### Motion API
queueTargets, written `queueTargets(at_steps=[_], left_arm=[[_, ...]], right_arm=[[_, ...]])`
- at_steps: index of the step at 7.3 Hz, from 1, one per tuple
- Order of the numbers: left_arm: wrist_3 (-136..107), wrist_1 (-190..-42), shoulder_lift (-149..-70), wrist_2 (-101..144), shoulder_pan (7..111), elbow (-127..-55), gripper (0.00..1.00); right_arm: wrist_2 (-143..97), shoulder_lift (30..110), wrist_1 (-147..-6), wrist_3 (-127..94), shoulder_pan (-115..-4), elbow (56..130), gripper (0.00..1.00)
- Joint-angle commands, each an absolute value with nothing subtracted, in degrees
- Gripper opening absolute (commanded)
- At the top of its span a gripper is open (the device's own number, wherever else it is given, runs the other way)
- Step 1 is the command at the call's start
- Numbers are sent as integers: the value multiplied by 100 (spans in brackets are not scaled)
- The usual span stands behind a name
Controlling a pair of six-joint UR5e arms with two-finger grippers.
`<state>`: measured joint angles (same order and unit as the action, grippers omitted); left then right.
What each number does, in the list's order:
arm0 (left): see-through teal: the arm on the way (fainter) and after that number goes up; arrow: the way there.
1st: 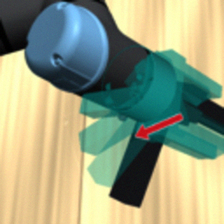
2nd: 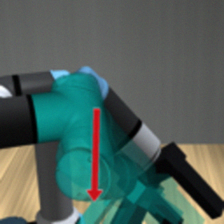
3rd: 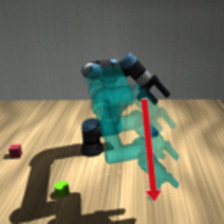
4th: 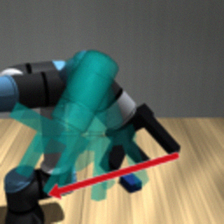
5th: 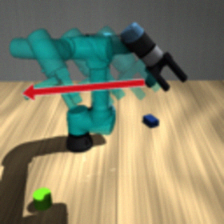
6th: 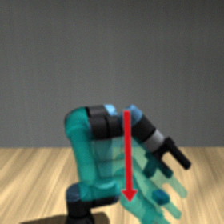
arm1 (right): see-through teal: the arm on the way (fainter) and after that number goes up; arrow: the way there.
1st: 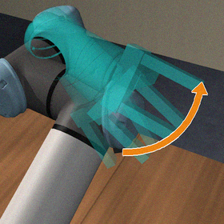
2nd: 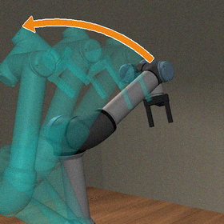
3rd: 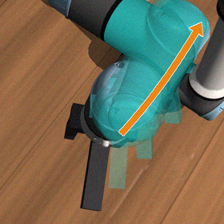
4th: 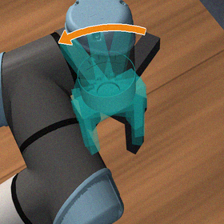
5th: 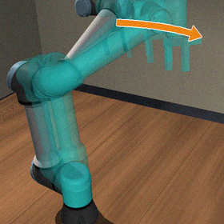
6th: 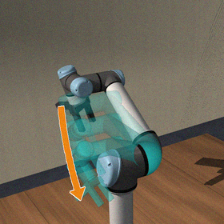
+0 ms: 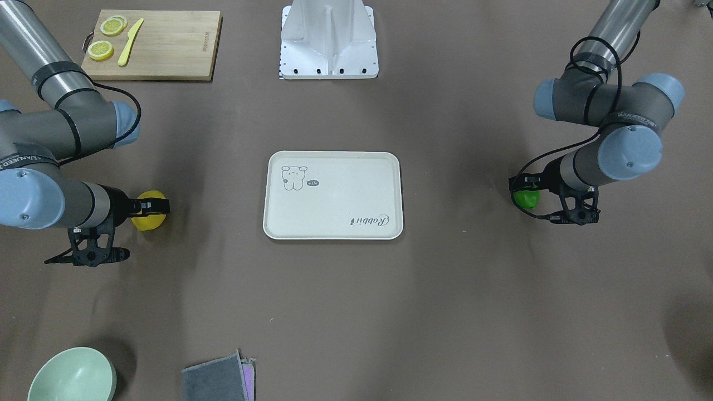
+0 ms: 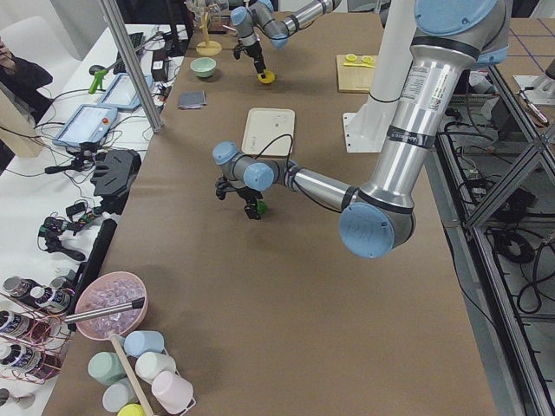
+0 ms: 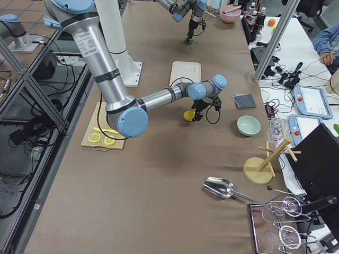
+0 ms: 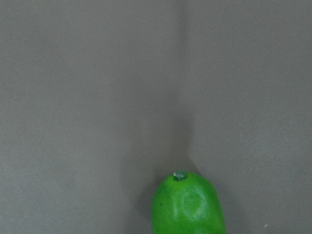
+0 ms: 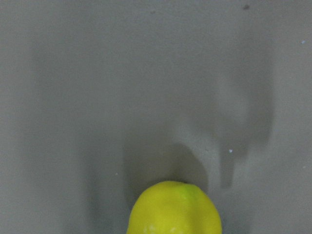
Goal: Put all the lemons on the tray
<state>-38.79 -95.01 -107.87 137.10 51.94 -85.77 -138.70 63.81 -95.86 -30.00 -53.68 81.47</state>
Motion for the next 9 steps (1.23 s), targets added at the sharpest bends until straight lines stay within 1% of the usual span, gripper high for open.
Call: queueTargets(at_steps=[1,2,3,4,5,6,7,9], left_arm=[[-3902,-9606,-10810,14044,5150,-8455,97],[-3885,-9598,-10811,14054,5150,-8464,64],[-3885,-9580,-10819,14054,5159,-8473,36],[-3859,-9589,-10828,14028,5150,-8464,18],[-3841,-9580,-10837,14001,5176,-8481,0],[-3893,-9554,-10941,14001,5281,-8595,0],[-3946,-9528,-10986,14001,5300,-8952,0],[-4104,-9527,-11379,14027,5265,-9411,0]], right_arm=[[-13904,6320,-9589,-2909,-5379,8034,80],[-13878,6267,-9598,-2909,-5379,8016,61],[-13878,6249,-9598,-2909,-5353,7998,54],[-13861,6258,-9598,-2909,-5283,7989,53],[-13886,6258,-9589,-2909,-5291,7998,46],[-13922,6258,-9589,-2900,-5361,8015,43],[-13957,6214,-9580,-2909,-5492,8094,43],[-14088,5593,-9624,-3302,-5634,8173,43]])
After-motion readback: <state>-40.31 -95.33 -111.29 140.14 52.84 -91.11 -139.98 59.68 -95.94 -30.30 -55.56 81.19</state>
